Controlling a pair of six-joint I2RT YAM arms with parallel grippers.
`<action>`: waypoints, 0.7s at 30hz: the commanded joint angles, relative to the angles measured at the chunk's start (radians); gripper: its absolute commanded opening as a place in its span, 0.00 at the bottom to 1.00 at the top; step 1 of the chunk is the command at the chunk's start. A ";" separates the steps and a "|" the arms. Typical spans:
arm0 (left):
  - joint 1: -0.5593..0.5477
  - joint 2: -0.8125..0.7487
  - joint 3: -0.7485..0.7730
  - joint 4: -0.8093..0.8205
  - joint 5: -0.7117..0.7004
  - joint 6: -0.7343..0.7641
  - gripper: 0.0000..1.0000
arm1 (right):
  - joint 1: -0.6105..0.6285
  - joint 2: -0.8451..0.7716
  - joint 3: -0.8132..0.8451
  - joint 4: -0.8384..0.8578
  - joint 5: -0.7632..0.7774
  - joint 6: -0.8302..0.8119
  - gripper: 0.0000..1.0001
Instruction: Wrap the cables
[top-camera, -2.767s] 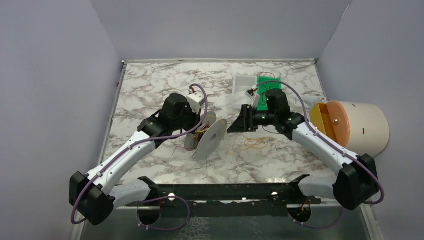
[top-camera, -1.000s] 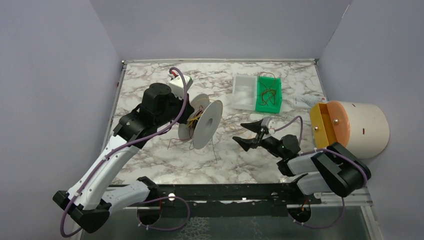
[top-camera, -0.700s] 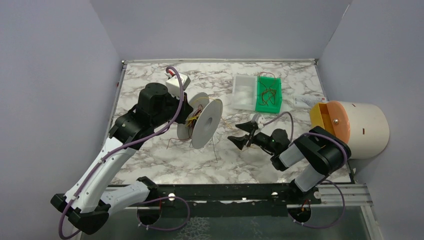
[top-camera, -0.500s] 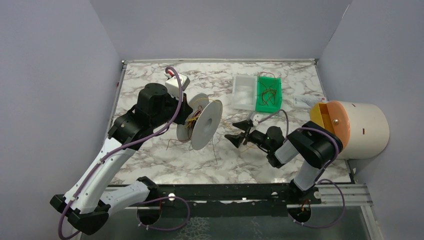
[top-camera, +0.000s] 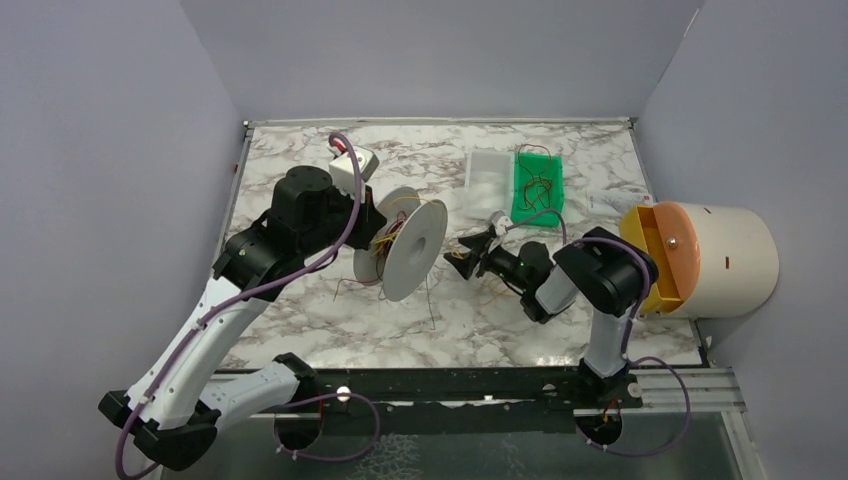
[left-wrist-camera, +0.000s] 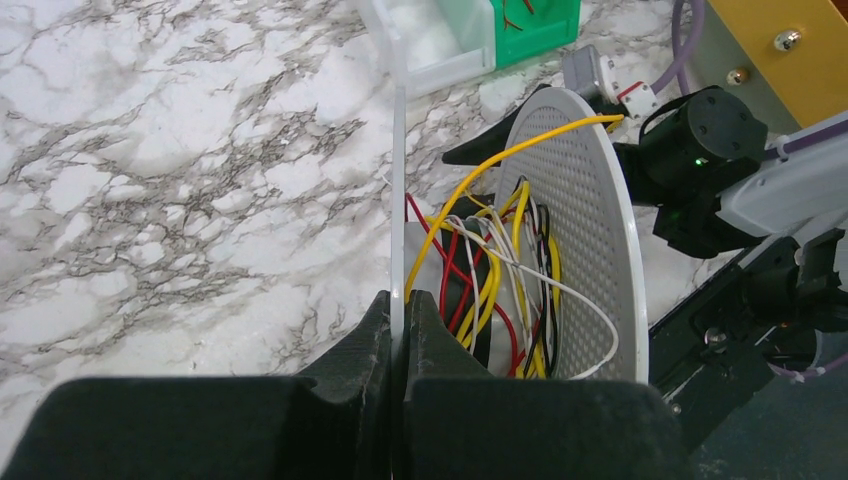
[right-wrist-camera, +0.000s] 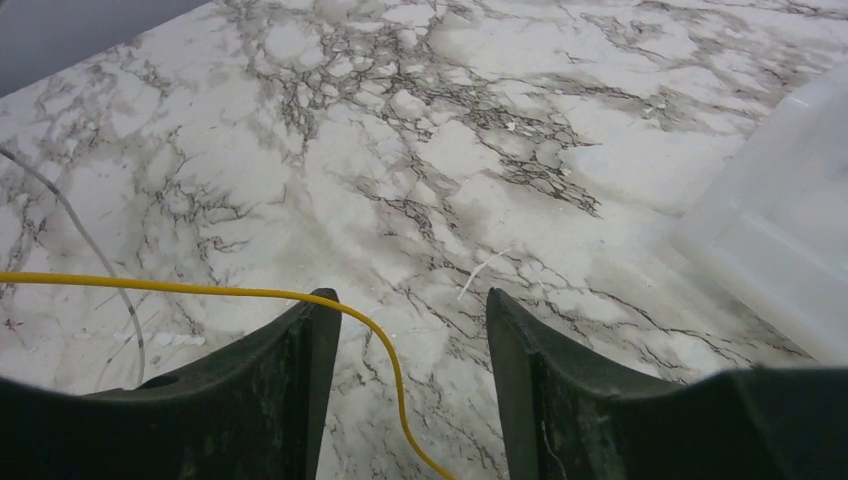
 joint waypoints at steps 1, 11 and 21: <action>-0.004 -0.034 0.052 0.056 0.036 -0.029 0.00 | 0.008 0.041 0.032 0.278 0.042 0.048 0.57; -0.004 -0.044 0.051 0.026 0.051 -0.015 0.00 | 0.008 -0.004 0.005 0.276 0.092 0.105 0.06; -0.004 -0.097 0.004 0.012 0.165 0.031 0.00 | -0.012 -0.251 -0.096 0.104 0.325 0.196 0.01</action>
